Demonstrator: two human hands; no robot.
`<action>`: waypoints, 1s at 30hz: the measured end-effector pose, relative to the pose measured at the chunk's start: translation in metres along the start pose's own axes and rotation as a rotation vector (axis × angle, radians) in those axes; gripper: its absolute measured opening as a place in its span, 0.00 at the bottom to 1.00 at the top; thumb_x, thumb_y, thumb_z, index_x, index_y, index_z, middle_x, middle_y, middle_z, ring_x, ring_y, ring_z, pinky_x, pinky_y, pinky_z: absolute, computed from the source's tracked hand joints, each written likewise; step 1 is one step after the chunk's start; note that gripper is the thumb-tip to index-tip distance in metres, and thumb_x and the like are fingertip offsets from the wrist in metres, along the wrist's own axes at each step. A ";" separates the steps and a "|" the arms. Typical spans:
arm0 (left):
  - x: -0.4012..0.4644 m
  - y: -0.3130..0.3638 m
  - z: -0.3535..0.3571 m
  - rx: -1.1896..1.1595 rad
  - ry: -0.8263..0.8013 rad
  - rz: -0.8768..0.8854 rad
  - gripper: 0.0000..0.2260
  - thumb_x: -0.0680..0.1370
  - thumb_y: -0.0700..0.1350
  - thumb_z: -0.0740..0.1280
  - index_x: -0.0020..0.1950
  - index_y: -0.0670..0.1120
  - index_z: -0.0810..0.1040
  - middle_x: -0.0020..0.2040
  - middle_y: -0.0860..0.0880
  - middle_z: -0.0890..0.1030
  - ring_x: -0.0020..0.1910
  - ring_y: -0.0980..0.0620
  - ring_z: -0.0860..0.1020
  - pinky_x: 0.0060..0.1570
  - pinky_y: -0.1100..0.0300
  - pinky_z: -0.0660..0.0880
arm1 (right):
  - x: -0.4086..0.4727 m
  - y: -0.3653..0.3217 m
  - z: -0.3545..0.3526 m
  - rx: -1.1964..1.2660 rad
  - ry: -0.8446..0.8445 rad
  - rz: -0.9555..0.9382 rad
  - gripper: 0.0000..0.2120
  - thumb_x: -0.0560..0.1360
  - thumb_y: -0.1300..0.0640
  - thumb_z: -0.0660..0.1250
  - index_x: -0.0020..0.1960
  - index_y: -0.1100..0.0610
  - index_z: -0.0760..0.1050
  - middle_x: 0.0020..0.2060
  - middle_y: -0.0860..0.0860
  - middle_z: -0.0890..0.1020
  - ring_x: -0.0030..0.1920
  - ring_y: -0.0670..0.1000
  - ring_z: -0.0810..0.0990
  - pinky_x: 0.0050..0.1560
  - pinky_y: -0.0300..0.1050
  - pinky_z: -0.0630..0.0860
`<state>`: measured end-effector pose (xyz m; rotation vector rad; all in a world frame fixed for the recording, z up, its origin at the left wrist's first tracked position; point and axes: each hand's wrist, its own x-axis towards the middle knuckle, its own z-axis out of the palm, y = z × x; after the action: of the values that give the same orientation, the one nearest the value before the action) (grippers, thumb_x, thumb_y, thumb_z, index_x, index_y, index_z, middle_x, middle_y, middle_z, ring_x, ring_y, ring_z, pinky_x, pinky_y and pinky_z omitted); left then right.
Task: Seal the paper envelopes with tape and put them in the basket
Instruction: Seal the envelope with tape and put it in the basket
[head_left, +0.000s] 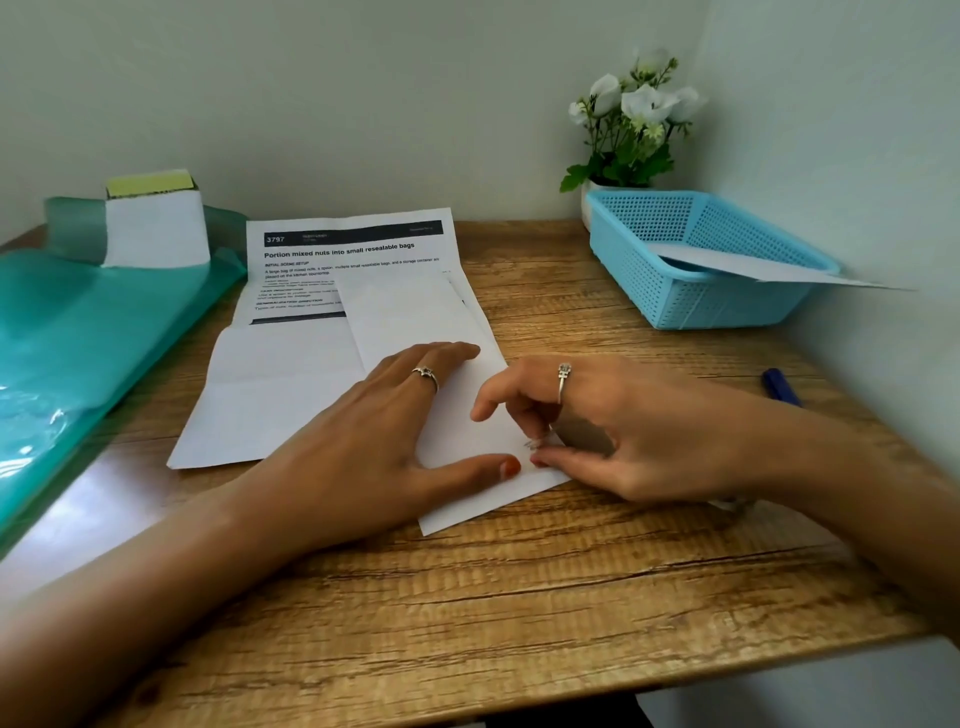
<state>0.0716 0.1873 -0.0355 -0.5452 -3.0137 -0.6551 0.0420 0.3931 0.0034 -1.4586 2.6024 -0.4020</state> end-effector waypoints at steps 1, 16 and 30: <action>0.000 0.000 0.000 -0.005 -0.001 -0.003 0.41 0.63 0.74 0.57 0.73 0.64 0.48 0.74 0.63 0.53 0.61 0.69 0.55 0.61 0.67 0.59 | 0.000 0.001 0.000 0.003 -0.004 -0.001 0.22 0.76 0.56 0.66 0.64 0.40 0.62 0.42 0.42 0.72 0.46 0.42 0.72 0.47 0.30 0.69; 0.003 0.002 0.000 -0.056 -0.021 -0.064 0.44 0.61 0.73 0.60 0.73 0.63 0.48 0.75 0.61 0.54 0.71 0.59 0.60 0.66 0.59 0.64 | 0.003 0.002 -0.006 -0.053 -0.090 0.002 0.26 0.76 0.53 0.65 0.67 0.37 0.57 0.46 0.27 0.65 0.51 0.25 0.64 0.50 0.18 0.61; 0.006 0.013 0.007 0.105 0.096 -0.046 0.40 0.66 0.74 0.54 0.74 0.55 0.55 0.72 0.57 0.61 0.68 0.58 0.61 0.63 0.62 0.61 | 0.014 0.014 -0.019 0.116 -0.118 0.178 0.32 0.70 0.46 0.72 0.68 0.37 0.58 0.51 0.30 0.65 0.50 0.31 0.69 0.43 0.26 0.68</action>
<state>0.0703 0.2027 -0.0359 -0.4283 -2.9574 -0.5050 0.0185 0.3913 0.0176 -1.1664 2.5421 -0.4229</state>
